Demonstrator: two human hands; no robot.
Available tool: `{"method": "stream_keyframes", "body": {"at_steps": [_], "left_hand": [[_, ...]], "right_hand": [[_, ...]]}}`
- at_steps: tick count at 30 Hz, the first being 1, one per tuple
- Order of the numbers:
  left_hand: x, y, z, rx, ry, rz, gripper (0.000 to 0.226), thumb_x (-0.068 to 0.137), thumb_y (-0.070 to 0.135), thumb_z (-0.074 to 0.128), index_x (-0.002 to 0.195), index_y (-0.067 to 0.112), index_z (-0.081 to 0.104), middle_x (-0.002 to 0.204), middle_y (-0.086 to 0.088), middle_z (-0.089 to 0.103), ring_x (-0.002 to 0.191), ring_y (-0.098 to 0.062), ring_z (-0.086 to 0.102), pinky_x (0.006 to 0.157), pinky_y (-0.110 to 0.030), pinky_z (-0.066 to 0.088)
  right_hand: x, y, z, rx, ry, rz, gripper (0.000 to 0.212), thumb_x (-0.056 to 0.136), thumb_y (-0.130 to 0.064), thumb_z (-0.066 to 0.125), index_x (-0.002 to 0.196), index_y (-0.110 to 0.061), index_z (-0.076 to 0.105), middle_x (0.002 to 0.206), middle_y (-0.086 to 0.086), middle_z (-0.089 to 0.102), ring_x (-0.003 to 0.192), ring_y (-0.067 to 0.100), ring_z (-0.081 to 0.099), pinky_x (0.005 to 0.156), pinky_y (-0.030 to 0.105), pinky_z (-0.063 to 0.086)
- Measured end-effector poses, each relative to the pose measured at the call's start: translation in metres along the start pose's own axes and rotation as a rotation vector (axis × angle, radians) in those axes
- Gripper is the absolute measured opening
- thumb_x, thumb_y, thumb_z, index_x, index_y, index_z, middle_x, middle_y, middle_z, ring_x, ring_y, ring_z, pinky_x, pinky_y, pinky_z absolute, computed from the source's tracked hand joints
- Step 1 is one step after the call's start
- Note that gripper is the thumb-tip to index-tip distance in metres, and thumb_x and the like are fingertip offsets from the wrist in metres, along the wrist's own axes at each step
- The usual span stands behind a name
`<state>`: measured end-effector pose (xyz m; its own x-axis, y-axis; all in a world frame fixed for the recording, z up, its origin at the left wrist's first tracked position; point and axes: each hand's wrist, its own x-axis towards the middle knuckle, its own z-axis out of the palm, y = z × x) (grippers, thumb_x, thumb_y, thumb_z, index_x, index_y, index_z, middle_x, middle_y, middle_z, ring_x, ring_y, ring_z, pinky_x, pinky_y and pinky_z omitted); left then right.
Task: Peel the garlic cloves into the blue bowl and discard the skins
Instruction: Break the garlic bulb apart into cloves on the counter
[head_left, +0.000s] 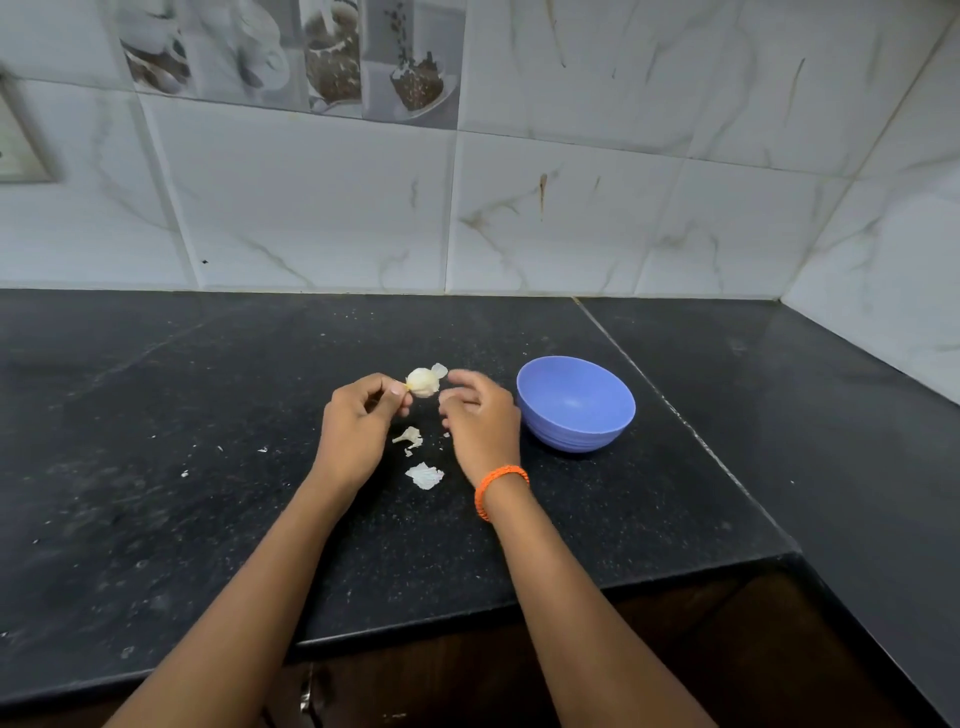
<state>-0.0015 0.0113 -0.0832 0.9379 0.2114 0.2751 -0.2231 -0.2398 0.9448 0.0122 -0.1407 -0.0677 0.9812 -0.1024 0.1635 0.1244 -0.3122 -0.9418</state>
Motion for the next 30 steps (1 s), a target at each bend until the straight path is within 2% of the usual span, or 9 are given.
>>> {"method": "stream_keyframes", "body": {"at_steps": [3, 6, 8, 10, 14, 19, 22, 26, 30], "left_hand": [[-0.004, 0.005, 0.003, 0.008, -0.146, 0.052, 0.028, 0.109, 0.014, 0.061, 0.086, 0.015, 0.078, 0.083, -0.003, 0.076, 0.078, -0.014, 0.069, 0.075, -0.031, 0.05], [-0.008, 0.006, 0.006, 0.156, -0.139, 0.141, 0.015, 0.104, 0.019, 0.07, 0.092, 0.025, 0.077, 0.084, 0.004, 0.077, 0.078, -0.016, 0.072, 0.071, -0.027, 0.055], [-0.011, 0.008, 0.008, 0.087, -0.128, 0.141, 0.008, 0.102, 0.019, 0.073, 0.103, 0.027, 0.073, 0.086, 0.004, 0.078, 0.074, -0.015, 0.073, 0.067, -0.023, 0.055], [-0.011, 0.009, 0.01, 0.012, -0.169, 0.123, 0.016, 0.105, 0.015, 0.068, 0.115, 0.027, 0.07, 0.087, 0.0, 0.079, 0.075, -0.017, 0.074, 0.067, -0.023, 0.055], [-0.009, 0.008, 0.011, -0.077, -0.201, 0.101, 0.025, 0.109, 0.012, 0.061, 0.129, 0.023, 0.071, 0.093, -0.005, 0.081, 0.085, -0.027, 0.077, 0.077, -0.04, 0.06], [-0.01, 0.011, 0.016, -0.1, -0.189, 0.1, 0.022, 0.106, 0.021, 0.068, 0.126, 0.02, 0.078, 0.095, -0.002, 0.083, 0.089, -0.024, 0.078, 0.083, -0.04, 0.063], [-0.007, 0.011, 0.018, -0.105, -0.175, 0.105, 0.023, 0.104, 0.024, 0.071, 0.124, 0.018, 0.08, 0.099, 0.0, 0.084, 0.093, -0.024, 0.079, 0.087, -0.041, 0.065], [-0.007, 0.011, 0.018, -0.096, -0.175, 0.11, 0.022, 0.105, 0.021, 0.07, 0.124, 0.017, 0.08, 0.107, 0.002, 0.083, 0.097, -0.022, 0.079, 0.09, -0.044, 0.065], [-0.005, 0.008, 0.014, -0.086, -0.19, 0.125, 0.024, 0.109, 0.029, 0.064, 0.121, 0.019, 0.081, 0.106, 0.0, 0.083, 0.1, -0.025, 0.079, 0.093, -0.05, 0.063]], "right_hand": [[-0.001, 0.002, -0.012, 0.344, -0.168, 0.006, 0.029, 0.105, -0.012, 0.064, 0.134, -0.011, 0.069, 0.112, 0.014, 0.078, 0.09, 0.019, 0.076, 0.076, 0.033, 0.063], [-0.004, 0.01, -0.018, 0.222, -0.127, -0.1, 0.026, 0.1, -0.017, 0.074, 0.125, -0.016, 0.075, 0.11, 0.007, 0.078, 0.091, 0.017, 0.075, 0.073, 0.029, 0.061], [-0.006, 0.011, -0.019, 0.206, -0.099, -0.114, 0.034, 0.092, -0.022, 0.084, 0.125, -0.018, 0.074, 0.111, 0.002, 0.078, 0.099, 0.016, 0.075, 0.079, 0.03, 0.063], [-0.007, 0.01, -0.02, 0.206, -0.101, -0.132, 0.039, 0.086, -0.023, 0.089, 0.122, -0.017, 0.075, 0.11, -0.001, 0.079, 0.102, 0.014, 0.076, 0.085, 0.033, 0.065], [-0.004, 0.011, -0.024, 0.131, -0.146, -0.214, 0.031, 0.095, -0.026, 0.081, 0.125, -0.02, 0.076, 0.115, -0.002, 0.076, 0.104, 0.012, 0.074, 0.091, 0.031, 0.063], [-0.001, 0.018, -0.03, -0.043, -0.196, -0.284, 0.037, 0.109, -0.028, 0.061, 0.146, -0.023, 0.065, 0.136, -0.003, 0.064, 0.123, 0.005, 0.062, 0.101, 0.015, 0.052], [0.0, 0.019, -0.03, 0.003, -0.179, -0.282, 0.034, 0.109, -0.029, 0.061, 0.142, -0.022, 0.069, 0.132, -0.003, 0.068, 0.118, 0.008, 0.066, 0.1, 0.021, 0.056], [0.004, 0.02, -0.031, 0.149, -0.152, -0.236, 0.028, 0.107, -0.011, 0.06, 0.128, -0.019, 0.078, 0.122, -0.001, 0.075, 0.101, 0.017, 0.076, 0.088, 0.029, 0.063], [0.005, 0.017, -0.03, 0.246, -0.217, -0.225, 0.025, 0.104, -0.01, 0.066, 0.125, -0.014, 0.078, 0.118, -0.005, 0.079, 0.102, 0.019, 0.077, 0.089, 0.037, 0.065]]}}
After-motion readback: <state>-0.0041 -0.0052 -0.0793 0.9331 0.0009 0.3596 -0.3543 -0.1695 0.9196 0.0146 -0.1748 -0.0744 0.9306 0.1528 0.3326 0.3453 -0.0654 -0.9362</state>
